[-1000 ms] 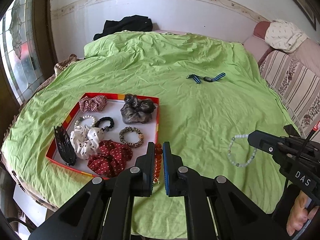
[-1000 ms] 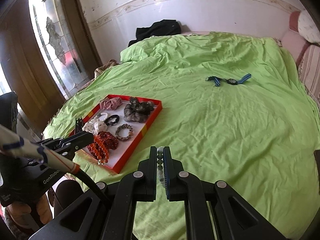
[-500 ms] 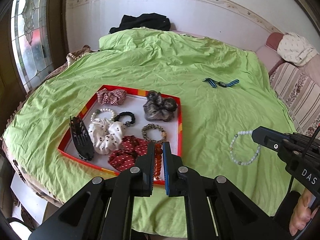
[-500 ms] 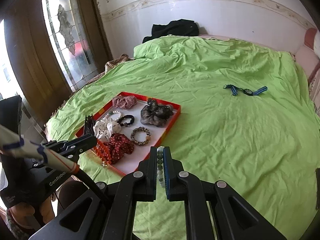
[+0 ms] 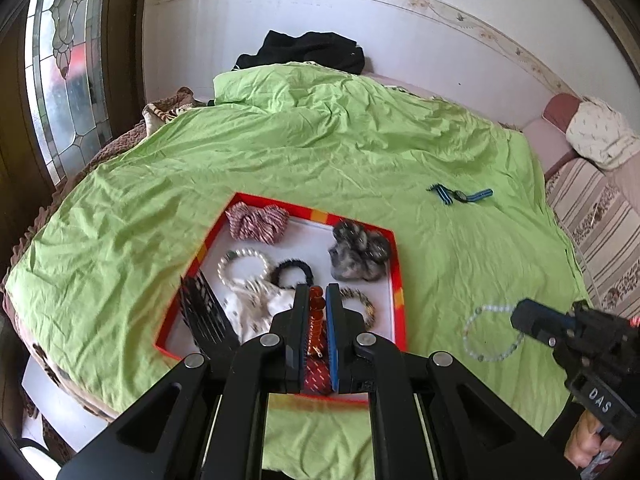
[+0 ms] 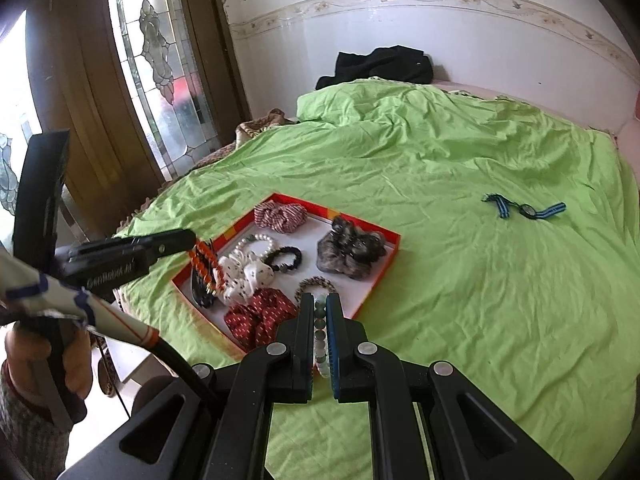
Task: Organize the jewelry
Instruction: 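Lower both bead bracelets into the tray and open both tools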
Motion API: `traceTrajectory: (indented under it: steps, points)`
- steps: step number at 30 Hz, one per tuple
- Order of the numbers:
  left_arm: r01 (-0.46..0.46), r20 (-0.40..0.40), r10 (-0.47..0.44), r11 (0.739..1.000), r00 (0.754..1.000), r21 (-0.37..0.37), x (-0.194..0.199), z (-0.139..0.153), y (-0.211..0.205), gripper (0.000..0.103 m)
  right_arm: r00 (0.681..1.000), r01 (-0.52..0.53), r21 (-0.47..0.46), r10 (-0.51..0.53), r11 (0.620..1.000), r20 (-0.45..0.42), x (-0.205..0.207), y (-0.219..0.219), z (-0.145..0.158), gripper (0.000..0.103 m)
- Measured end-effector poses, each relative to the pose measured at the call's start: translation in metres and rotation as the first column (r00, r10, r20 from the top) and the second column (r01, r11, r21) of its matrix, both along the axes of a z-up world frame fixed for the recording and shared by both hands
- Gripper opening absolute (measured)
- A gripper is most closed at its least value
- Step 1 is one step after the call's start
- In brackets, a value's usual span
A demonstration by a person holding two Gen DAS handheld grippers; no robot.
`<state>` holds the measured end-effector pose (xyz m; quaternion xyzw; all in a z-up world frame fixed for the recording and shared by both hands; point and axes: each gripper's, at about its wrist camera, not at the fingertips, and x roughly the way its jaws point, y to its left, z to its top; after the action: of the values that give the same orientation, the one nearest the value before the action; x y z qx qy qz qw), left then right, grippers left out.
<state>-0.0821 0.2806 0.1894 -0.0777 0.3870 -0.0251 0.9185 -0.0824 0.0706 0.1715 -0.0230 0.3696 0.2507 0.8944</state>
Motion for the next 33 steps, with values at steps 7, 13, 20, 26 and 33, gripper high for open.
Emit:
traceTrajectory:
  steps: [7, 13, 20, 26, 33]
  points:
    - [0.019, -0.024, -0.020, 0.999, 1.000, -0.044, 0.034, 0.005, 0.015, 0.008, 1.000, -0.026, -0.011, 0.026, 1.000, 0.002, 0.016, 0.018, -0.001, 0.007]
    - [0.023, -0.052, -0.024, 1.000, 0.998, -0.013, 0.072, -0.005, 0.012, 0.007, 0.999, -0.041, -0.010, 0.041, 0.999, -0.019, 0.034, 0.030, -0.011, 0.007]
    - [0.027, -0.117, -0.034, 0.998, 0.993, -0.056, 0.128, -0.034, 0.013, 0.007, 0.996, -0.066, 0.029, 0.067, 0.997, -0.052, 0.060, 0.044, -0.026, 0.007]
    - [0.030, -0.143, -0.039, 0.997, 0.989, -0.069, 0.168, -0.056, 0.015, 0.007, 0.990, -0.069, 0.102, 0.080, 0.992, -0.112, 0.094, 0.058, -0.041, 0.007]
    - [0.037, -0.175, -0.043, 0.999, 0.984, -0.035, 0.203, -0.082, 0.012, 0.007, 0.985, -0.074, 0.080, 0.085, 0.994, -0.149, 0.129, 0.083, -0.066, 0.007]
